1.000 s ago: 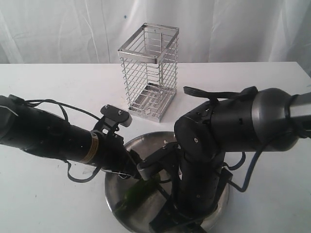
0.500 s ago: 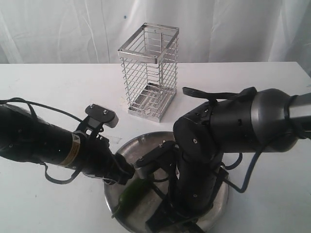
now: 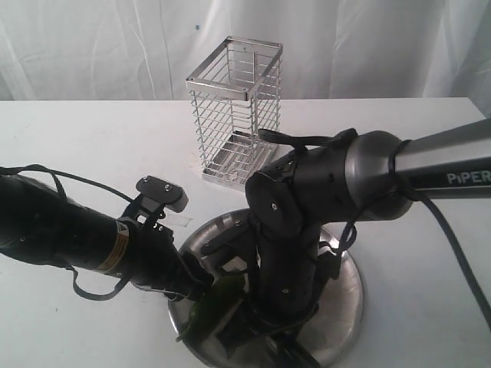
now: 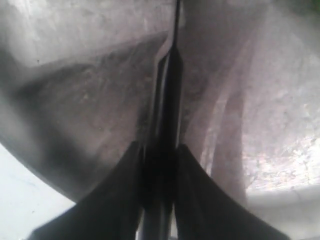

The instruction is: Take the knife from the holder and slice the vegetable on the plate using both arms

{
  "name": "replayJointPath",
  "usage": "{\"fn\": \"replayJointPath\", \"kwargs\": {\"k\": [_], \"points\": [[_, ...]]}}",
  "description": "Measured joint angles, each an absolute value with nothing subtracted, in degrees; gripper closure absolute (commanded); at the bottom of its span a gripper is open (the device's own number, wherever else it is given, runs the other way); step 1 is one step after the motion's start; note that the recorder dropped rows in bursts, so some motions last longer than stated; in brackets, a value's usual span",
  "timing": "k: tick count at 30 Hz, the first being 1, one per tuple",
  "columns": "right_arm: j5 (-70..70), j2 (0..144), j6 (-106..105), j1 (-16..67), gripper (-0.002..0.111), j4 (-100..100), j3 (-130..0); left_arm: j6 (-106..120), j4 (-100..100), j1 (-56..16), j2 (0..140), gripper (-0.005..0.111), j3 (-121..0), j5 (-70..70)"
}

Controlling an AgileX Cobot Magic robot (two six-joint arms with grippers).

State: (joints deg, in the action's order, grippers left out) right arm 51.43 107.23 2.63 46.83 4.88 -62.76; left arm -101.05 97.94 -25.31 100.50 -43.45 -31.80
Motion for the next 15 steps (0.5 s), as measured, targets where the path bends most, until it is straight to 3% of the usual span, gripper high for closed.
{"fn": "replayJointPath", "kwargs": {"k": [15], "points": [[53.21, 108.81, 1.93, 46.83, 0.108, 4.79, -64.98, -100.92, 98.85, -22.36, 98.41, 0.048, -43.1, -31.59]]}}
